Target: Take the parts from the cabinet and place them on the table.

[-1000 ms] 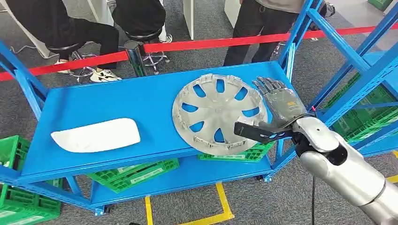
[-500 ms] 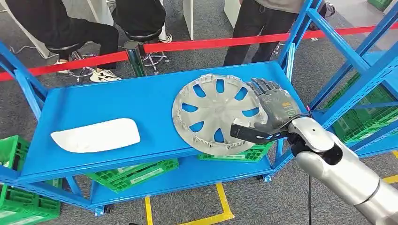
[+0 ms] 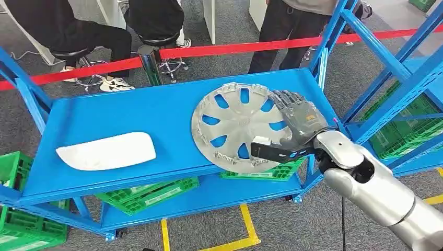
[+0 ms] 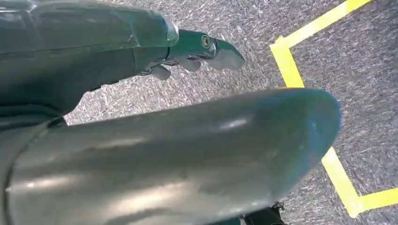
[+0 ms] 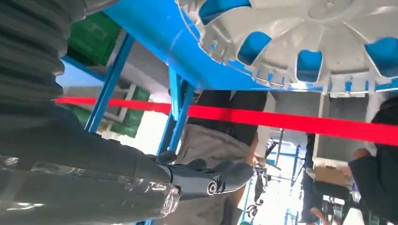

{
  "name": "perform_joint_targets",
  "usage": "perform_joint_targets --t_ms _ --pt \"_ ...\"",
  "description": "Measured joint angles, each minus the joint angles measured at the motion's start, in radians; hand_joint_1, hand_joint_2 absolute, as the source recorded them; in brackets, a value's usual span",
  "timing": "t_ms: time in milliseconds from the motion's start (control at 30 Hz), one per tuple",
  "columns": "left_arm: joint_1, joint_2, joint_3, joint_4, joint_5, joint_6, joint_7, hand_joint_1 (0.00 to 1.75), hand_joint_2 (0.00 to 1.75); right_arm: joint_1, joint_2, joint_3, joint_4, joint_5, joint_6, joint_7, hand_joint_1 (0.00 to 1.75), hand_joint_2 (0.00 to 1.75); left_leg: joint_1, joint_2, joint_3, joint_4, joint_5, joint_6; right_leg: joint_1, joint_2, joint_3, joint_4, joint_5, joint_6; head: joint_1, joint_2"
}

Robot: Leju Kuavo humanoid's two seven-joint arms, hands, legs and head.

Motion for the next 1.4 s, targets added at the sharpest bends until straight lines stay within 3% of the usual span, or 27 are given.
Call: perform_joint_targets --t_ms 167,267,400,700,1000,1233,1400 --pt "0.000 0.017 0.000 0.000 0.004 0.012 0.000 0.00 0.00 -0.015 -0.005 0.005 0.005 -0.015 -0.003 0.015 0.00 1.75 0.000 -0.004 0.002 0.000 0.000 0.000 0.000 -0.001 0.000 0.000 0.000 0.000 0.000 0.000" --pt "0.000 0.039 0.000 0.000 0.008 0.001 0.029 0.00 0.00 0.004 -0.015 -0.002 0.005 -0.026 -0.038 0.035 0.00 1.75 0.000 -0.009 0.001 0.000 0.000 -0.001 0.000 -0.001 0.000 0.000 0.000 0.000 0.001 0.000" --pt "0.000 0.051 0.000 0.000 0.012 -0.016 0.049 0.00 0.00 0.006 -0.020 -0.003 0.005 -0.024 -0.025 0.043 0.00 1.75 0.000 -0.010 0.000 0.000 0.000 -0.001 0.000 -0.002 0.000 0.000 0.000 0.000 0.000 0.000" --pt "0.001 0.029 0.000 0.000 -0.010 -0.012 0.014 0.00 0.00 0.002 -0.037 0.005 0.001 -0.066 0.078 0.056 0.00 1.75 0.000 -0.011 0.000 0.000 0.001 0.000 0.000 -0.002 0.001 -0.001 0.000 0.000 0.001 0.000" --pt "0.001 -0.003 0.000 0.000 -0.013 -0.006 0.007 0.00 0.00 -0.038 -0.035 0.054 -0.030 -0.135 0.252 0.109 0.00 1.75 0.000 -0.007 0.000 0.000 0.001 0.000 0.000 -0.003 0.001 -0.001 0.000 0.000 0.001 0.000" --pt "0.000 -0.029 0.000 0.000 -0.006 -0.022 0.034 0.00 0.00 -0.070 0.005 0.122 -0.031 -0.186 0.267 0.115 0.00 1.75 0.000 0.003 -0.001 0.000 0.001 0.000 0.000 0.000 0.001 -0.001 0.000 0.000 0.000 0.000" --pt "0.000 -0.036 0.000 0.000 0.000 -0.021 0.034 0.00 0.00 -0.091 0.037 0.171 -0.019 -0.212 0.227 0.100 0.00 1.75 0.000 0.005 -0.001 0.000 0.001 0.000 0.000 0.001 0.001 -0.001 0.000 0.000 0.001 0.000"
